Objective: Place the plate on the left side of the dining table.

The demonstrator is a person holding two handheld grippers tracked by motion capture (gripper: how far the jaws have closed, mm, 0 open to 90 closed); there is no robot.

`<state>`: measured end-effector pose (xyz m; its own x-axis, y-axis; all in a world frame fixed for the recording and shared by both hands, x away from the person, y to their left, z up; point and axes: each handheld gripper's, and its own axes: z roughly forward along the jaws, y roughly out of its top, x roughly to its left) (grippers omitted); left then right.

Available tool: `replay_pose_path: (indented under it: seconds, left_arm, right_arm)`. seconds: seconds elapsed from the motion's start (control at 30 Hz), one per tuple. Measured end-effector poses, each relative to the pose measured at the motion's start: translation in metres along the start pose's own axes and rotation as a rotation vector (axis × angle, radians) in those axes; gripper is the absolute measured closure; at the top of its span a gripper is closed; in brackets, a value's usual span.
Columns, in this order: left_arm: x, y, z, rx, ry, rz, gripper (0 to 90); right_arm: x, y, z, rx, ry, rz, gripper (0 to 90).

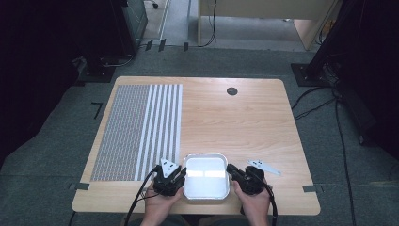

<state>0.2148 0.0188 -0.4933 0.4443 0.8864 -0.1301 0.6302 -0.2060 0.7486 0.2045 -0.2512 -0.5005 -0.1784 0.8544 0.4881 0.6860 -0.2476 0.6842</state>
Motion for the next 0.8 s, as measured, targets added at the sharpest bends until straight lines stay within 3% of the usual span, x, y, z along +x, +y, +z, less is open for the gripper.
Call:
replay_pose_path:
  seconds: [0.1,0.57,0.63,0.73,0.8]
  left_arm:
    - [-0.003,-0.002,0.0,0.003,-0.004,0.024,78.8]
    - [-0.005,-0.005,0.003,-0.003,0.0,0.038,79.7]
    - [-0.006,-0.005,0.003,-0.006,0.004,0.046,79.8]
    - [-0.007,-0.006,0.003,-0.008,0.01,0.053,79.7]
    - [-0.007,-0.006,0.003,-0.009,0.007,0.054,79.5]
  right_arm:
    - [-0.001,-0.001,0.001,-0.002,0.003,0.009,87.8]
    - [-0.012,-0.001,0.0,0.023,0.061,0.128,87.7]
    - [-0.007,-0.003,-0.002,0.017,0.051,0.114,85.2]
    - [0.003,-0.008,-0.002,0.002,-0.001,0.045,84.8]
    - [0.004,-0.008,-0.002,0.0,-0.021,0.045,85.7]
